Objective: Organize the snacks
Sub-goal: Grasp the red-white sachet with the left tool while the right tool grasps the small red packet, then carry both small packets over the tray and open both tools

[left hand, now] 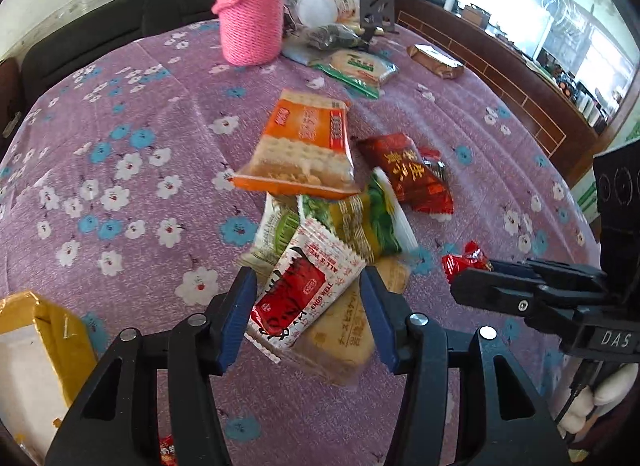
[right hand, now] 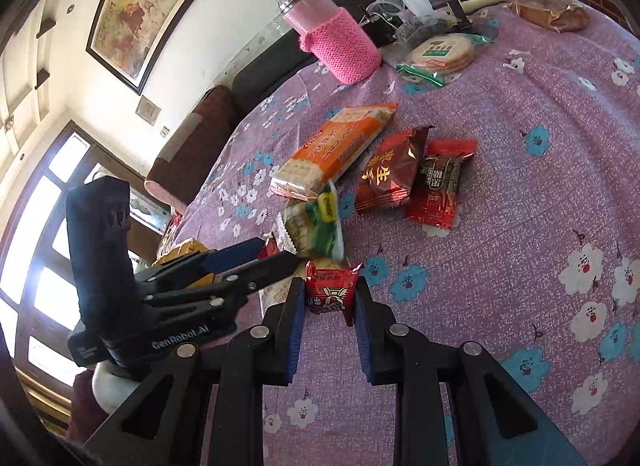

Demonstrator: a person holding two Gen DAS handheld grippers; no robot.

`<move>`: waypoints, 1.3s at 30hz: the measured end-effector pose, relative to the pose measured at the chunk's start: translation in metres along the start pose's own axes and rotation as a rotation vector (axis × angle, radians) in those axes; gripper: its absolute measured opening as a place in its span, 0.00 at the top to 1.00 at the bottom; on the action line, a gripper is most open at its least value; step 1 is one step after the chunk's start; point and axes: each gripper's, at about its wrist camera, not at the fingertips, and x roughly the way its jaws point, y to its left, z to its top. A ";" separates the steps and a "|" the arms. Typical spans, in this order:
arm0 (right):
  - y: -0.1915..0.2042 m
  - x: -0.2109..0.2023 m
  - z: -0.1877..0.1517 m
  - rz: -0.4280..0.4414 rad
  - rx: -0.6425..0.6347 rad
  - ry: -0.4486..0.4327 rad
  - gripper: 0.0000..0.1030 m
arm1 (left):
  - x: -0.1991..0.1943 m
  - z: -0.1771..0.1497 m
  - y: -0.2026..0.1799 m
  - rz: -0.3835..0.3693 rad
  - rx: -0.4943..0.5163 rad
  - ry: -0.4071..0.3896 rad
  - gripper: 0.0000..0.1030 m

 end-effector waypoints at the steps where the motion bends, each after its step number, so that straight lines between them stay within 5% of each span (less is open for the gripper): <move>1: 0.000 0.000 0.000 0.000 0.003 0.000 0.77 | 0.002 0.000 -0.001 0.007 -0.003 0.019 0.54; 3: -0.001 0.001 -0.001 0.000 0.005 0.001 0.77 | 0.000 -0.003 -0.004 0.010 0.002 0.009 0.67; 6: -0.001 0.002 -0.001 0.005 0.008 0.003 0.77 | -0.005 -0.007 -0.009 0.035 -0.005 0.001 0.73; 20: 0.012 -0.009 -0.004 0.024 -0.044 -0.046 0.77 | -0.133 -0.075 0.011 -0.017 -0.261 -0.258 0.74; 29: 0.035 -0.006 -0.018 0.000 -0.137 -0.059 0.77 | -0.211 -0.153 0.067 0.126 -0.448 -0.363 0.74; 39: 0.151 0.019 -0.049 0.127 -0.303 0.100 0.77 | -0.210 -0.184 0.145 0.200 -0.599 -0.325 0.74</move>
